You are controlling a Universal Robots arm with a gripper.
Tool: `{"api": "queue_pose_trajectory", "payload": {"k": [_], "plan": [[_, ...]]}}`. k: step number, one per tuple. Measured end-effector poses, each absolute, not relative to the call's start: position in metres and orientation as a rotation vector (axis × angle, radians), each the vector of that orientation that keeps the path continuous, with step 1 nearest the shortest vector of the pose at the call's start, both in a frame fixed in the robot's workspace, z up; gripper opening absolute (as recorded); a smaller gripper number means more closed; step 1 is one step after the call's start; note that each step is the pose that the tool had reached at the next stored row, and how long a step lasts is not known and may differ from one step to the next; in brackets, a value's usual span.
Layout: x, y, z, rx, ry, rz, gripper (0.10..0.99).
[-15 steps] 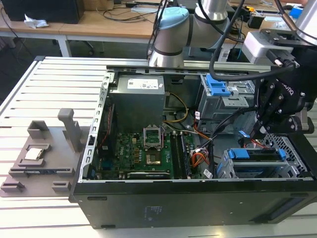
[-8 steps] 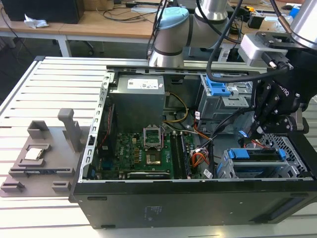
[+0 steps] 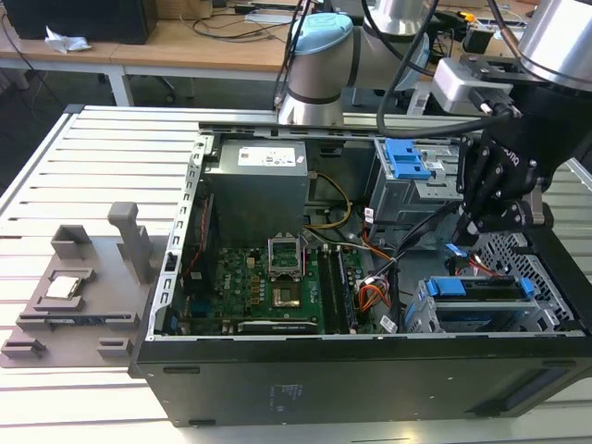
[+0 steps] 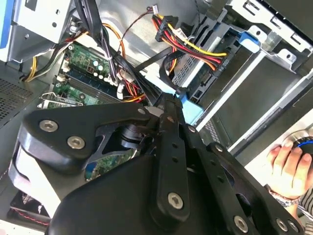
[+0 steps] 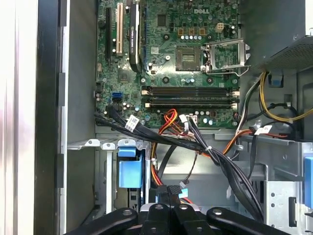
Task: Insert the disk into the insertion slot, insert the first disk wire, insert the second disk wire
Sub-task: 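Insert the second disk wire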
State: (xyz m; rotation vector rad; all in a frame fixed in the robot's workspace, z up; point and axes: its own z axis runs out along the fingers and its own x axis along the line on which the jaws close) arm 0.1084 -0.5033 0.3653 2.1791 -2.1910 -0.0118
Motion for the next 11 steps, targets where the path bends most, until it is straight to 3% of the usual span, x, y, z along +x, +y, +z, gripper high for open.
{"api": "queue_pose_trajectory", "payload": {"k": [3,9,11], "plan": [[0.108,-0.503,0.365,2.174,-2.186,0.0,0.106],[0.108,-0.495,0.365,2.09,-2.109,0.164,0.106],[0.108,-0.491,0.364,2.083,-2.101,0.178,0.106]]}}
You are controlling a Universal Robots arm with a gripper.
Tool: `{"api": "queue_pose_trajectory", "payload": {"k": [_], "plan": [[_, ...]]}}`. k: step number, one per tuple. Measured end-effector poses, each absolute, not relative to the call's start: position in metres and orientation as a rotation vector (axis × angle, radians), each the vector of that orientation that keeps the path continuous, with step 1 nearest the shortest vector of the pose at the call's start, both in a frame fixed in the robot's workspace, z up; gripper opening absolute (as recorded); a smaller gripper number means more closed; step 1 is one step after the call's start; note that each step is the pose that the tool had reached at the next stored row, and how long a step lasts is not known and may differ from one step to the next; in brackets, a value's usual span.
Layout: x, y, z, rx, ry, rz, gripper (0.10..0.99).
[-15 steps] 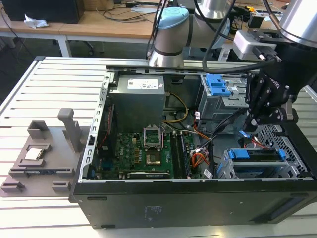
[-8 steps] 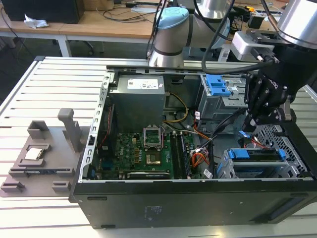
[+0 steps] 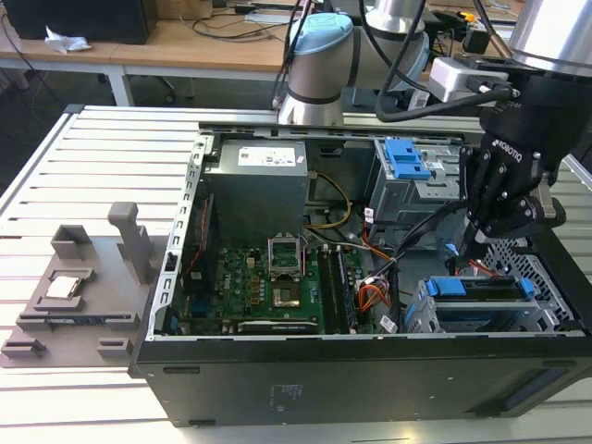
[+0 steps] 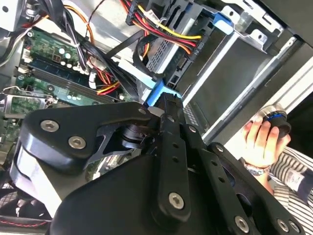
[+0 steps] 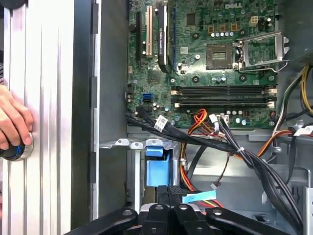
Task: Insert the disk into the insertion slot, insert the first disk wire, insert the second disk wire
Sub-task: 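Insert the second disk wire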
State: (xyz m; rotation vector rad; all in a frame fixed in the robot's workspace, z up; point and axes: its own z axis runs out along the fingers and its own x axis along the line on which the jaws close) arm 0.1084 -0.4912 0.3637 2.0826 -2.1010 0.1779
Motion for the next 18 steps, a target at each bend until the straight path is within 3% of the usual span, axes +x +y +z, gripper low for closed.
{"api": "queue_pose_trajectory", "payload": {"k": [18], "plan": [[0.109,-0.475,0.354,2.083,-2.098,0.181,0.106]]}}
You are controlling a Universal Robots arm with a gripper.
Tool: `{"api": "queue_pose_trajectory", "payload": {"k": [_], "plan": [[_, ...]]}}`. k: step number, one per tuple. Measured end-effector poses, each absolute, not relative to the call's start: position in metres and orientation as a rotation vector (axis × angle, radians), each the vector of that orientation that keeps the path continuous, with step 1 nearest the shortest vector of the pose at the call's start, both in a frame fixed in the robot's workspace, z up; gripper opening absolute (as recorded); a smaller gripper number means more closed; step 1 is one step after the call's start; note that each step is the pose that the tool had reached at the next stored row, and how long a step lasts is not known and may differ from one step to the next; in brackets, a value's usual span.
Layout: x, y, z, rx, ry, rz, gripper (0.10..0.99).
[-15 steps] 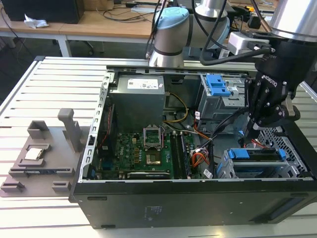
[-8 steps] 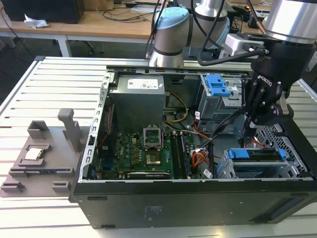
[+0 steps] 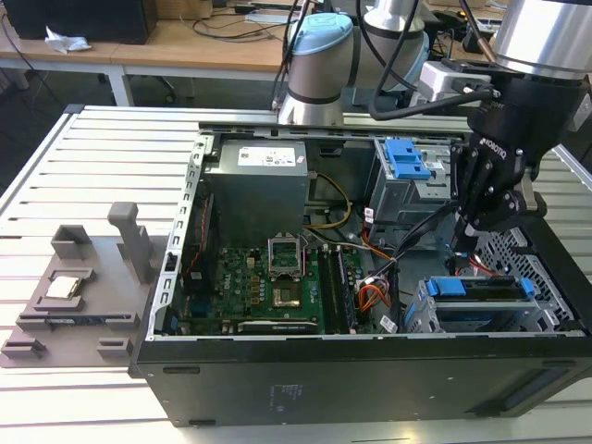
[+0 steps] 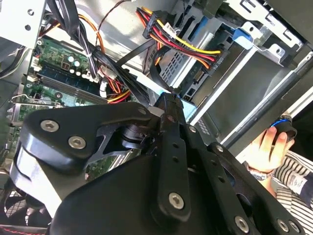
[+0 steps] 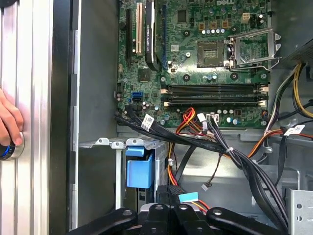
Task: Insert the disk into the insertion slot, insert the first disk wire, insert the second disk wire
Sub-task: 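Insert the second disk wire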
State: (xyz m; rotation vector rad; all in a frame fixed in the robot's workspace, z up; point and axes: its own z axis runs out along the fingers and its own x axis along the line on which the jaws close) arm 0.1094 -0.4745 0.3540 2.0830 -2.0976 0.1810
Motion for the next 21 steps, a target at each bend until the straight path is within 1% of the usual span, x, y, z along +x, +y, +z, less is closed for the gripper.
{"api": "queue_pose_trajectory", "payload": {"k": [2,4,5,6,21], "plan": [[0.109,-0.475,0.354,2.083,-2.097,0.181,0.114],[0.109,-0.475,0.354,2.083,-2.097,0.181,0.235],[0.109,-0.475,0.354,2.083,-2.097,0.181,0.235],[0.109,-0.475,0.354,2.083,-2.097,0.182,0.302],[0.109,-0.474,0.343,2.083,-2.097,0.182,0.302]]}}
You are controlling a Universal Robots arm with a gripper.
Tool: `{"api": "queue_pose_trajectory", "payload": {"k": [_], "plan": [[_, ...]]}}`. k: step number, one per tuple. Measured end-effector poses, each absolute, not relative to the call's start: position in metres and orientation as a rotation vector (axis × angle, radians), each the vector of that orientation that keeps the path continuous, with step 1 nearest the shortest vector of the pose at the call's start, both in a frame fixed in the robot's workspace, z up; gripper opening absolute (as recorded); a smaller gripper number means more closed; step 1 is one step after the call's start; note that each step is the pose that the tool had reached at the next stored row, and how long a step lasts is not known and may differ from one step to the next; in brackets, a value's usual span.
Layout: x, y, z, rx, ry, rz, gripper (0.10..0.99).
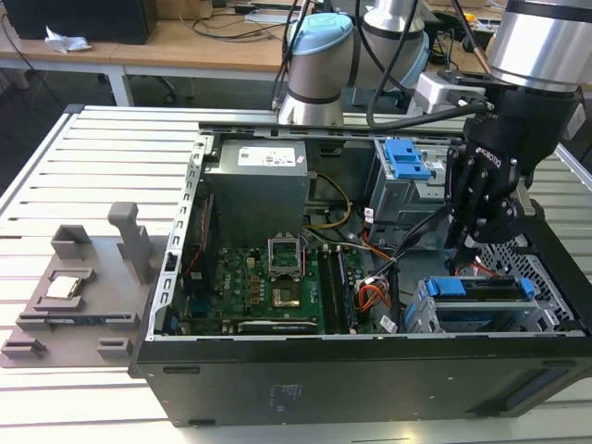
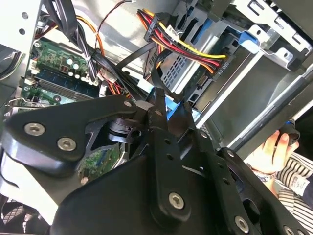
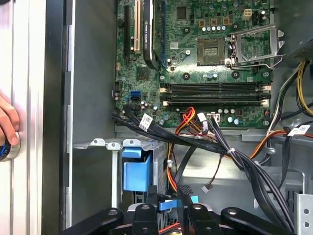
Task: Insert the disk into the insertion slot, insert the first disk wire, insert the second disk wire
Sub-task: 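Insert the second disk wire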
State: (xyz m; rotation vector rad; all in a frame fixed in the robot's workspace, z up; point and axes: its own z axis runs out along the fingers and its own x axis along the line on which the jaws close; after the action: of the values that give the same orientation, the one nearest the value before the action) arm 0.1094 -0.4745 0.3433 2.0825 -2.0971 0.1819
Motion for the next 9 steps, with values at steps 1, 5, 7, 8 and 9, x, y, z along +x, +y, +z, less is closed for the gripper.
{"api": "queue_pose_trajectory", "payload": {"k": [1,5,7,8,9], "plan": [[0.1094,-0.4745,0.343,2.082,-2.097,0.183,0.302],[0.1094,-0.4745,0.3412,2.067,-2.08,0.213,0.302],[0.1094,-0.4745,0.3394,2.065,-2.077,0.217,0.302],[0.1094,-0.4745,0.3389,2.065,-2.076,0.218,0.302],[0.1094,-0.4745,0.3387,2.064,-2.075,0.22,0.302]]}}
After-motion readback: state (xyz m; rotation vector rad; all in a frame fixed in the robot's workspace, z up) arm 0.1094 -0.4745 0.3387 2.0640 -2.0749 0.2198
